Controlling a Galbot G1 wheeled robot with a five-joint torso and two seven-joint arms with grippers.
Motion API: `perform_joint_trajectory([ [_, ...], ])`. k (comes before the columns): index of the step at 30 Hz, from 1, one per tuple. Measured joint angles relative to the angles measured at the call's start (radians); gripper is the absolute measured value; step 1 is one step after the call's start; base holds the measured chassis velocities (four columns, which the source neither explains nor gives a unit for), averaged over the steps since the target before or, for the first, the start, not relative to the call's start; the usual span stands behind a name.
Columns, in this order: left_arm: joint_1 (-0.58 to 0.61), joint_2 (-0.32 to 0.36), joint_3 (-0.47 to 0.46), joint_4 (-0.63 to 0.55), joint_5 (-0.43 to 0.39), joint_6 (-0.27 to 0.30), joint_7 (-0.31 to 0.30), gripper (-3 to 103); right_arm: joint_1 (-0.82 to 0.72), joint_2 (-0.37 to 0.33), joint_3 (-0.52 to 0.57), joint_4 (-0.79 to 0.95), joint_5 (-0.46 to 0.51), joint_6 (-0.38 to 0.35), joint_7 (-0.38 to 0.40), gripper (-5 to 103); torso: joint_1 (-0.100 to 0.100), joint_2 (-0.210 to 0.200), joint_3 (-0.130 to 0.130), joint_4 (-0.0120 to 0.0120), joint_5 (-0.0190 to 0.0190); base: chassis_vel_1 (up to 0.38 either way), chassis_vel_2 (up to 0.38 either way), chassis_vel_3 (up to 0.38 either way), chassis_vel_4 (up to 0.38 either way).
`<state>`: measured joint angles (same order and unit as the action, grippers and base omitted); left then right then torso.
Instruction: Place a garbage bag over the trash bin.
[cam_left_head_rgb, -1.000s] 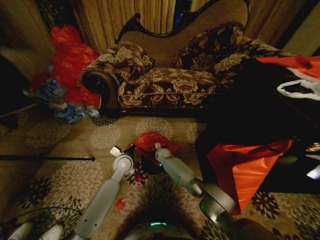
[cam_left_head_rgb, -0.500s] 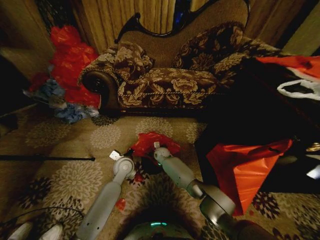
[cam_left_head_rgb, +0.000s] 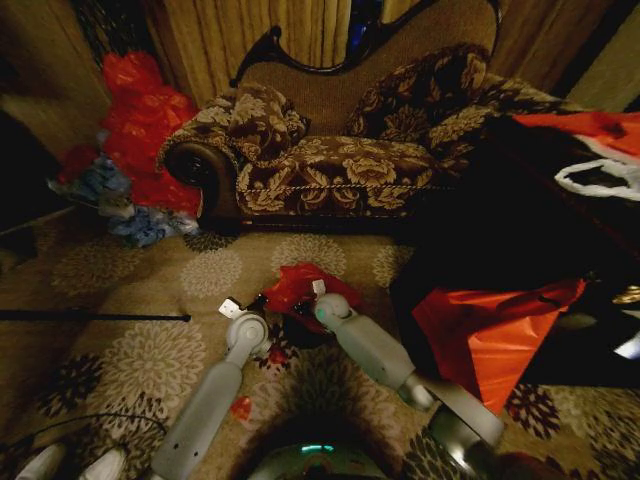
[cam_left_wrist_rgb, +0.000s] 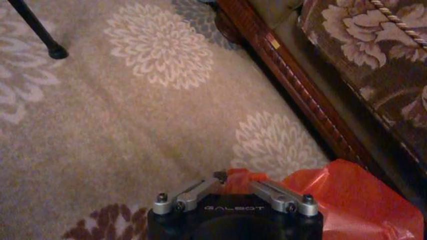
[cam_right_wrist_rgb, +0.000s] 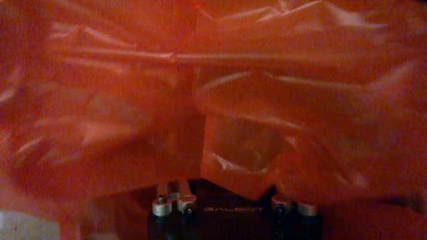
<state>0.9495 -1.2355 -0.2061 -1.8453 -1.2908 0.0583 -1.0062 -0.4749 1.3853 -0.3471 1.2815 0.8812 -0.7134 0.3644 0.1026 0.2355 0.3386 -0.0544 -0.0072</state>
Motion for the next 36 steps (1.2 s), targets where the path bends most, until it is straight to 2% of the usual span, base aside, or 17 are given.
perform_joint_trajectory([
  [2,-0.001,-0.003,0.004,0.0,0.0,0.0,0.003,0,-0.012,-0.036,-0.012,0.054,0.029,-0.002,0.029,73,0.0,0.0,0.0,0.0,-0.0001,0.0,0.0,0.0,0.0],
  [3,-0.001,-0.003,0.004,0.0,0.0,0.0,0.003,0,-0.012,-0.036,-0.012,0.054,0.029,-0.002,0.029,73,0.0,0.0,0.0,0.0,-0.0001,0.0,0.0,0.0,0.0],
  [5,-0.003,-0.006,0.008,0.003,0.001,0.001,0.006,0,-0.019,-0.067,-0.018,0.105,0.055,0.001,0.047,84,0.0,0.0,0.0,-0.0002,0.0,0.0,0.0,0.0,0.0],
  [9,-0.003,-0.008,0.009,0.006,0.001,0.001,0.01,0,-0.013,-0.08,-0.018,0.151,0.076,0.015,0.057,97,0.0,0.0,0.0,0.0,-0.0001,0.0,0.0,0.0,0.0],
  [20,-0.005,-0.004,0.007,0.012,-0.002,0.002,0.032,0,0.029,-0.1,-0.031,0.235,0.109,0.011,0.067,100,0.0,0.0,0.0,0.0002,0.0,0.0,0.0,0.0,0.0],
  [27,-0.009,-0.012,0.007,0.026,-0.002,0.003,0.044,0,-0.018,-0.207,-0.063,0.387,0.231,-0.014,0.121,100,0.0,0.0,0.0,-0.0001,-0.0001,0.0,0.0,0.0,0.0],
  [31,-0.012,-0.016,0.007,0.03,-0.003,0.003,0.045,0,-0.046,-0.237,-0.064,0.454,0.273,-0.016,0.15,100,0.0,0.0,0.0,0.0,0.0,0.0,0.0,0.0,0.0],
  [34,-0.014,-0.017,0.008,0.03,-0.004,0.004,0.045,0,-0.065,-0.304,-0.045,0.573,0.32,-0.017,0.162,100,0.0,0.0,0.0,0.0,-0.0001,0.0,0.0,0.0,0.0],
  [35,-0.014,-0.017,0.008,0.03,-0.004,0.004,0.045,0,-0.065,-0.304,-0.045,0.573,0.32,-0.017,0.162,100,0.0,0.0,0.0,0.0,-0.0001,0.0,0.0,0.0,0.0],
  [36,-0.013,-0.016,0.008,0.029,-0.005,0.004,0.045,0,-0.061,-0.34,-0.023,0.625,0.342,-0.017,0.162,100,0.0,0.0,0.0,-0.0002,-0.0001,0.0,0.0,0.0,0.0],
])
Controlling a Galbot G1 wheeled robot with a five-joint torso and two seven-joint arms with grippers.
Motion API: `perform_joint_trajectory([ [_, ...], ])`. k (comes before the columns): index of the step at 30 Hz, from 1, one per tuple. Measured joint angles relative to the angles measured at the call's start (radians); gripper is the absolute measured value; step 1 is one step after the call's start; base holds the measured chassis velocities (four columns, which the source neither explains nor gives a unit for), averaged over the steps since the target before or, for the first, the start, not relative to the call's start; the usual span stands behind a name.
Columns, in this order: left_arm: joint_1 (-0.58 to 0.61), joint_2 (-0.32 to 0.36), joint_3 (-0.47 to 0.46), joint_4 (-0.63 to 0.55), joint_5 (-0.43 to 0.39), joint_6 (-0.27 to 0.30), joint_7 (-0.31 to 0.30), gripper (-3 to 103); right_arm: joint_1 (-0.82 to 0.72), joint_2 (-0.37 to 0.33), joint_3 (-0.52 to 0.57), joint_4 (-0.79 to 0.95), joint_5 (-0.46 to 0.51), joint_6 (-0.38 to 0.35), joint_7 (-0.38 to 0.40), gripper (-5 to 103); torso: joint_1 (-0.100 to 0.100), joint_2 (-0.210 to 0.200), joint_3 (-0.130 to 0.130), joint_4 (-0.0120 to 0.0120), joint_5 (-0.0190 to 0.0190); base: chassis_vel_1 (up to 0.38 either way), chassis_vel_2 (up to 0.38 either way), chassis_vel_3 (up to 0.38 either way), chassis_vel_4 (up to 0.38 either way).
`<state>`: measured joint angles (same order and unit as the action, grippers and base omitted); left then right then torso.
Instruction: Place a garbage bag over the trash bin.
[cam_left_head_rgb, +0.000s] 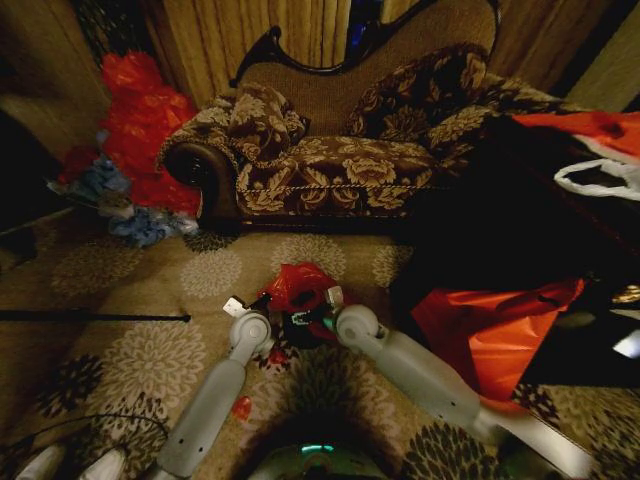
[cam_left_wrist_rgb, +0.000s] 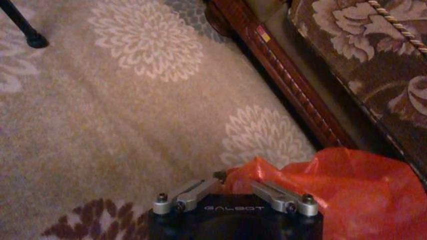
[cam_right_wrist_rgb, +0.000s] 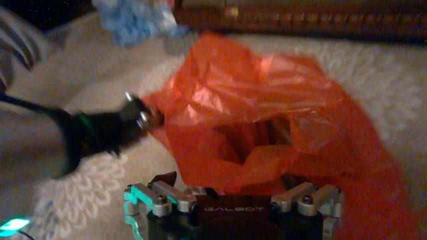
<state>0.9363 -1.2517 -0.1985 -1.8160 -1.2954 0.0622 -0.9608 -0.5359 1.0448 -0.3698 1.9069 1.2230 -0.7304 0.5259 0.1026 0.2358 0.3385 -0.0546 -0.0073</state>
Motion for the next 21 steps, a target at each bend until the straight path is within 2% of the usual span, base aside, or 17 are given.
perform_joint_trajectory([
  [2,0.001,0.0,0.0,-0.001,0.0,0.0,0.0,0,0.004,-0.012,0.008,0.013,0.009,0.0,-0.001,100,0.0,0.0,0.0,-0.0001,0.0001,0.0,0.0,0.0,0.0],
  [5,0.012,0.003,0.0,-0.009,0.0,0.001,0.001,0,0.061,-0.044,0.061,0.054,0.074,0.0,-0.005,100,0.0,0.0,0.0,0.0,-0.0001,0.0,0.0,0.0,0.0],
  [11,0.02,0.005,0.004,-0.016,0.001,0.001,0.001,0,0.166,-0.017,0.109,0.032,0.122,0.0,-0.013,100,0.0,0.0,0.0,0.0001,-0.0002,0.0,0.0,0.0,0.0],
  [13,0.021,0.001,0.008,-0.022,0.002,0.001,-0.001,0,0.227,0.037,0.115,-0.053,0.123,0.0,-0.019,103,0.0,0.0,0.0,0.0001,-0.0002,0.0,0.0,0.0,0.0],
  [16,0.022,-0.002,0.01,-0.028,0.002,0.001,-0.004,0,0.258,0.094,0.114,-0.137,0.119,0.003,-0.016,99,0.0,0.0,0.0,0.0004,0.0,0.0,0.0,0.0,0.0],
  [17,0.023,-0.003,0.011,-0.033,0.003,0.001,-0.006,0,0.276,0.148,0.105,-0.211,0.114,0.008,-0.01,95,0.0,0.0,0.0,0.0004,-0.0002,0.0,0.0,0.0,0.0],
  [18,0.025,-0.002,0.011,-0.035,0.003,0.001,-0.007,0,0.282,0.177,0.097,-0.252,0.105,0.014,-0.012,92,0.0,0.0,0.0,0.0004,-0.0002,0.0,0.0,0.0,0.0],
  [19,0.025,-0.002,0.011,-0.035,0.003,0.001,-0.007,0,0.282,0.177,0.097,-0.252,0.105,0.014,-0.012,92,0.0,0.0,0.0,0.0004,-0.0002,0.0,0.0,0.0,0.0],
  [21,0.027,-0.001,0.01,-0.039,0.004,0.0,-0.007,0,0.289,0.246,0.083,-0.361,0.051,0.02,-0.042,84,0.0,0.0,0.0,0.0005,-0.0002,0.0,0.0,0.0,0.0],
])
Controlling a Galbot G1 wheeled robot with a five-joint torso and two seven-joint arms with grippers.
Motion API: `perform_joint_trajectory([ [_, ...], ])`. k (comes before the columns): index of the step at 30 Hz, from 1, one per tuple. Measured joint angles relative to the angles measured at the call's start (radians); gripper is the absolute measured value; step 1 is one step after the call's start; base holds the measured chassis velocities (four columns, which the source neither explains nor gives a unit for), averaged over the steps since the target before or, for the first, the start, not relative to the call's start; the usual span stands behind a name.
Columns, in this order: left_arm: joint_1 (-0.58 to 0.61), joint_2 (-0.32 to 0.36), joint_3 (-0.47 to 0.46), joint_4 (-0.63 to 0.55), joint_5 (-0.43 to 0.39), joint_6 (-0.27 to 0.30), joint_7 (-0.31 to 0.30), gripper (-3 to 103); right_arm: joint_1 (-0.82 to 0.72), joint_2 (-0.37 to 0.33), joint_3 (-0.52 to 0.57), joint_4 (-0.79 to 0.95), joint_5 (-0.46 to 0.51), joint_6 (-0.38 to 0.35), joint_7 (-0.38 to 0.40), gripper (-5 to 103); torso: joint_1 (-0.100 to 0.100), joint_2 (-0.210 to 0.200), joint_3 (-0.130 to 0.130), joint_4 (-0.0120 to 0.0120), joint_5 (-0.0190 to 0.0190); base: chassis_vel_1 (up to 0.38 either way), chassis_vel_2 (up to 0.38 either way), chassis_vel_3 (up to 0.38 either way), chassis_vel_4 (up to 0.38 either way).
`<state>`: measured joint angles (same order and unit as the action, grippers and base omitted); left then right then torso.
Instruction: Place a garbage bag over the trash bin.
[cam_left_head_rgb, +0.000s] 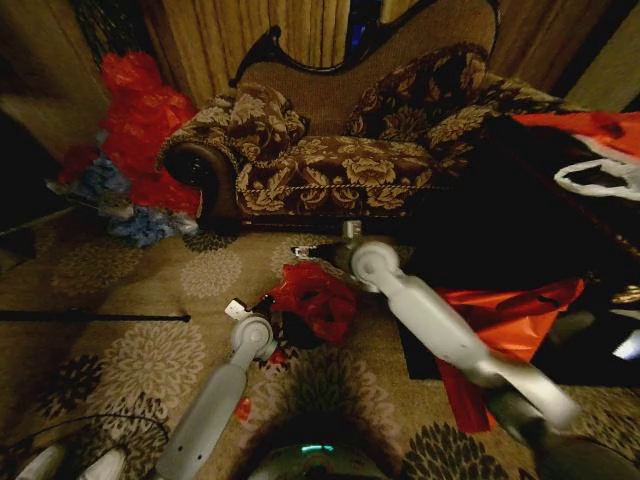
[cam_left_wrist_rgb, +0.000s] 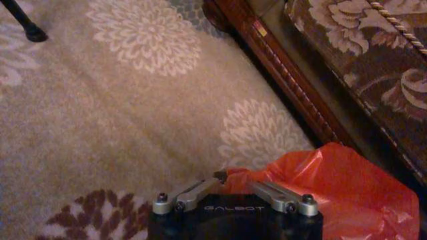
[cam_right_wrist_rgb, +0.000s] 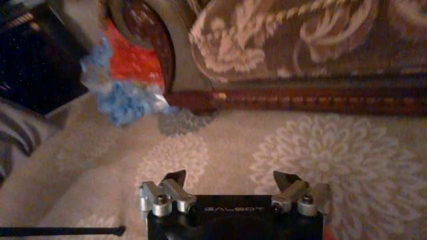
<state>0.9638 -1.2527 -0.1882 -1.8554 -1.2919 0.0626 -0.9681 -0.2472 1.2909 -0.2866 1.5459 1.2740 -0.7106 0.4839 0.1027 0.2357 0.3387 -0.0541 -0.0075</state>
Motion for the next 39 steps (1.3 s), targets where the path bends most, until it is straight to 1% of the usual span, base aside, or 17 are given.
perform_joint_trajectory([
  [1,0.0,0.0,0.0,0.0,0.0,0.0,0.0,0,0.0,0.0,0.0,0.0,0.0,0.0,0.0,84,0.0,0.0,0.0,0.0,0.0,0.0,0.0,0.0,0.0],
  [3,0.003,0.001,-0.002,-0.005,0.001,-0.001,-0.002,0,0.002,0.07,0.0,-0.118,-0.087,0.013,-0.041,76,0.0,0.0,0.0,-0.0003,-0.0001,0.0,0.0,0.0,0.0],
  [5,0.005,0.001,-0.003,-0.008,0.001,-0.001,-0.002,0,0.003,0.083,0.002,-0.14,-0.101,0.016,-0.048,76,0.0,0.0,0.0,-0.0003,0.0,0.0,0.0,0.0,0.0],
  [8,0.011,0.002,-0.004,-0.016,0.002,-0.001,-0.005,0,0.013,0.156,0.026,-0.282,-0.182,0.022,-0.092,64,0.0,0.0,0.0,0.0,0.0,0.0,0.0,0.0,0.0],
  [9,0.011,0.002,-0.004,-0.016,0.002,-0.001,-0.005,0,0.013,0.156,0.026,-0.282,-0.182,0.022,-0.092,64,0.0,0.0,0.0,0.0,0.0,0.0,0.0,0.0,0.0],
  [12,0.012,0.001,-0.006,-0.02,0.003,-0.002,-0.006,0,-0.006,0.147,0.014,-0.303,-0.185,0.018,-0.09,52,0.0,0.0,0.0,-0.0001,0.0001,0.0,0.0,0.0,0.0],
  [14,0.012,0.002,-0.006,-0.02,0.003,-0.002,-0.006,0,-0.014,0.139,0.011,-0.297,-0.181,0.014,-0.088,52,0.0,0.0,0.0,-0.0001,0.0003,0.0,0.0,0.0,0.0],
  [16,0.008,0.002,-0.006,-0.021,0.003,-0.002,-0.006,0,-0.053,0.11,0.003,-0.269,-0.164,-0.005,-0.073,44,0.0,0.0,0.0,-0.0006,0.0003,0.0,0.0,0.0,0.0],
  [17,0.006,0.002,-0.005,-0.021,0.003,-0.002,-0.006,0,-0.066,0.104,0.002,-0.262,-0.162,-0.009,-0.07,40,0.0,0.0,0.0,-0.0007,0.0005,0.0,0.0,0.0,0.0],
  [18,0.006,0.002,-0.005,-0.021,0.003,-0.002,-0.006,0,-0.066,0.104,0.002,-0.262,-0.162,-0.009,-0.07,40,0.0,0.0,0.0,-0.0007,0.0005,0.0,0.0,0.0,0.0],
  [21,0.0,0.003,-0.001,-0.022,0.002,-0.002,-0.006,0,-0.105,0.096,0.0,-0.257,-0.168,-0.017,-0.069,28,0.0,0.0,0.0,-0.0004,0.0004,0.0,0.0,0.0,0.0],
  [24,-0.001,0.003,0.001,-0.024,0.001,-0.001,-0.007,0,-0.115,0.101,0.002,-0.264,-0.176,-0.017,-0.069,25,0.0,0.0,0.0,-0.0004,0.0002,0.0,0.0,0.0,0.0],
  [26,-0.003,0.005,0.004,-0.033,-0.001,0.0,-0.009,0,-0.135,0.115,0.003,-0.287,-0.192,-0.015,-0.074,13,0.0,0.0,0.0,-0.0004,0.0,0.0,0.0,0.0,0.0],
  [28,-0.004,0.003,0.006,-0.036,-0.001,0.0,-0.019,0,-0.136,0.137,0.004,-0.331,-0.214,-0.005,-0.087,4,0.0,0.0,0.0,-0.0004,0.0001,0.0,0.0,0.0,0.0],
  [31,-0.008,0.0,0.008,-0.037,-0.001,0.0,-0.029,0,-0.135,0.166,0.01,-0.389,-0.251,0.009,-0.111,1,0.0,0.0,0.0,-0.0001,0.0001,0.0,0.0,0.0,0.0],
  [33,-0.011,-0.003,0.01,-0.035,-0.001,0.001,-0.032,0,-0.13,0.191,0.017,-0.451,-0.292,0.018,-0.142,1,0.0,0.0,0.0,-0.0001,0.0001,0.0,0.0,0.0,0.0],
  [39,-0.016,-0.01,0.013,-0.033,-0.001,0.001,-0.034,0,-0.119,0.232,0.031,-0.546,-0.345,0.032,-0.173,0,0.0,0.0,0.0,-0.0003,0.0001,0.0,0.0,0.0,0.0],
])
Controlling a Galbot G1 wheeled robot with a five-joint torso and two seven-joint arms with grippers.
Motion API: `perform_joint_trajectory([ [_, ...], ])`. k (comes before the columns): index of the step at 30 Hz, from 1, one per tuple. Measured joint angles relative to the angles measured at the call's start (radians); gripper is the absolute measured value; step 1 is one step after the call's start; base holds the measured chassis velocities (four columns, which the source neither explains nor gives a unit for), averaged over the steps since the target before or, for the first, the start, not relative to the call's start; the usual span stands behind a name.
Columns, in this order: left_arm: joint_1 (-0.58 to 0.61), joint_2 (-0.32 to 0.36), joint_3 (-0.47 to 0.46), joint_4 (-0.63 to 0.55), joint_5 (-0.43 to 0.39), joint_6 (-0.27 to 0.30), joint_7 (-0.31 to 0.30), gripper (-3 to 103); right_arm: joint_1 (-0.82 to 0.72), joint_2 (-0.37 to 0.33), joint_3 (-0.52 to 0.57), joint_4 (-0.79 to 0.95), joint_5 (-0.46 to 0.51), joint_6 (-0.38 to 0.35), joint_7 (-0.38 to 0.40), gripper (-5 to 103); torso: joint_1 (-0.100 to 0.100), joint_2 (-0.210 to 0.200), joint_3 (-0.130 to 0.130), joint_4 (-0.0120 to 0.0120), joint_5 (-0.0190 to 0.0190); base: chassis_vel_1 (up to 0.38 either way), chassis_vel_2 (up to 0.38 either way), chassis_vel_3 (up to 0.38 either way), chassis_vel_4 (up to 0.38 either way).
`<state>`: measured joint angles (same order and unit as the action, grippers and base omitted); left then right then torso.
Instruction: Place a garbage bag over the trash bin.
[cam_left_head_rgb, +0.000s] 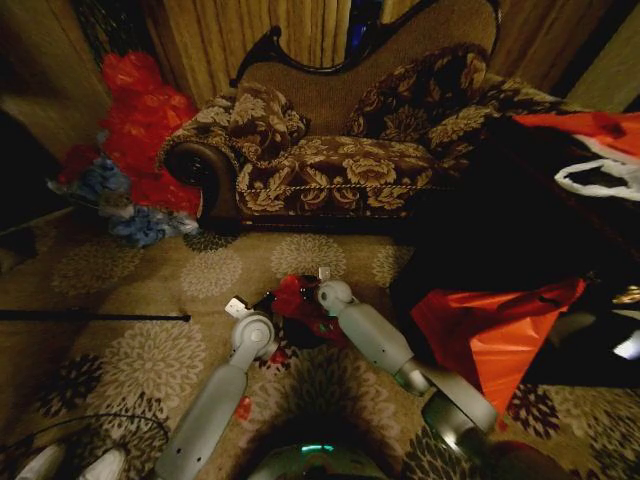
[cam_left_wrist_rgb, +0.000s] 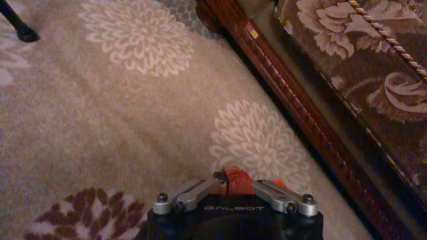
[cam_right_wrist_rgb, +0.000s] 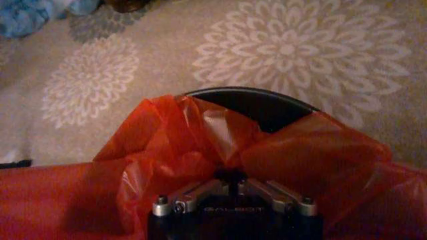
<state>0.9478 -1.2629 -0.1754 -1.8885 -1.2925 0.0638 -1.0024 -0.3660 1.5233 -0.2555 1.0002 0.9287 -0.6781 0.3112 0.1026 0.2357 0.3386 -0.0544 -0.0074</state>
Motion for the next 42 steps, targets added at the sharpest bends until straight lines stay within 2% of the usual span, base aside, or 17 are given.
perform_joint_trajectory([
  [6,-0.005,-0.013,0.003,0.003,0.002,0.0,-0.002,0,0.002,0.008,-0.015,-0.026,-0.027,0.01,-0.004,0,0.0,0.0,0.0,0.0,0.0001,0.0,0.0,0.0,0.0],
  [10,-0.008,-0.015,0.002,0.003,0.002,0.0,-0.005,0,-0.012,-0.021,-0.018,0.04,-0.012,-0.004,0.05,-1,0.0,0.0,0.0,0.0,0.0002,0.0,0.0,0.0,0.0],
  [13,-0.01,-0.015,-0.004,0.003,0.003,0.001,-0.005,0,-0.013,-0.068,-0.018,0.121,0.021,-0.027,0.09,15,0.0,0.0,0.0,0.0,0.0002,0.0,0.0,0.0,0.0],
  [14,-0.01,-0.015,-0.004,0.003,0.003,0.001,-0.005,0,-0.013,-0.068,-0.018,0.121,0.021,-0.027,0.09,15,0.0,0.0,0.0,0.0,0.0002,0.0,0.0,0.0,0.0],
  [17,-0.008,-0.01,-0.011,-0.003,0.003,0.0,-0.009,0,-0.009,-0.124,-0.026,0.197,0.053,-0.037,0.115,31,0.0,0.0,0.0,-0.0001,0.0002,0.0,0.0,0.0,0.0],
  [20,-0.006,-0.007,-0.017,-0.005,0.003,-0.002,-0.017,0,-0.013,-0.157,-0.032,0.248,0.088,-0.039,0.135,37,0.0,0.0,0.0,0.0,0.0002,0.0,0.0,0.0,0.0],
  [23,-0.007,-0.004,-0.023,-0.006,0.0,-0.005,-0.034,0,-0.032,-0.189,-0.031,0.312,0.143,-0.037,0.167,52,0.0,0.0,0.0,0.0001,0.0002,0.0,0.0,0.0,0.0],
  [26,-0.011,-0.003,-0.026,-0.005,-0.004,-0.006,-0.042,0,-0.045,-0.206,-0.025,0.346,0.163,-0.027,0.169,58,0.0,0.0,0.0,0.0001,0.0003,0.0,0.0,0.0,0.0],
  [28,-0.017,-0.003,-0.031,-0.002,-0.016,-0.008,-0.057,0,-0.06,-0.232,-0.012,0.39,0.186,-0.013,0.167,69,0.0,0.0,0.0,0.0,0.0001,0.0,0.0,0.0,0.0],
  [29,-0.017,-0.003,-0.031,-0.002,-0.016,-0.008,-0.057,0,-0.06,-0.232,-0.012,0.39,0.186,-0.013,0.167,69,0.0,0.0,0.0,0.0,0.0001,0.0,0.0,0.0,0.0],
  [32,-0.023,-0.006,-0.036,0.006,-0.029,-0.009,-0.07,0,-0.083,-0.275,0.018,0.472,0.221,-0.006,0.163,85,0.0,0.0,0.0,0.0,0.0001,0.0,0.0,0.0,0.0],
  [34,-0.023,-0.006,-0.037,0.007,-0.029,-0.01,-0.071,0,-0.088,-0.285,0.025,0.495,0.228,-0.006,0.161,85,0.0,0.0,0.0,-0.0002,-0.0001,0.0,0.0,0.0,0.0],
  [35,-0.023,-0.007,-0.035,0.008,-0.029,-0.01,-0.071,0,-0.098,-0.303,0.034,0.531,0.239,-0.006,0.159,95,0.0,0.0,0.0,-0.0001,0.0001,0.0,0.0,0.0,0.0],
  [42,-0.021,-0.011,-0.021,0.01,-0.029,-0.01,-0.068,0,-0.171,-0.384,0.103,0.706,0.252,0.0,0.145,100,0.0,0.0,0.0,0.0003,0.0001,0.0,0.0,0.0,0.0],
])
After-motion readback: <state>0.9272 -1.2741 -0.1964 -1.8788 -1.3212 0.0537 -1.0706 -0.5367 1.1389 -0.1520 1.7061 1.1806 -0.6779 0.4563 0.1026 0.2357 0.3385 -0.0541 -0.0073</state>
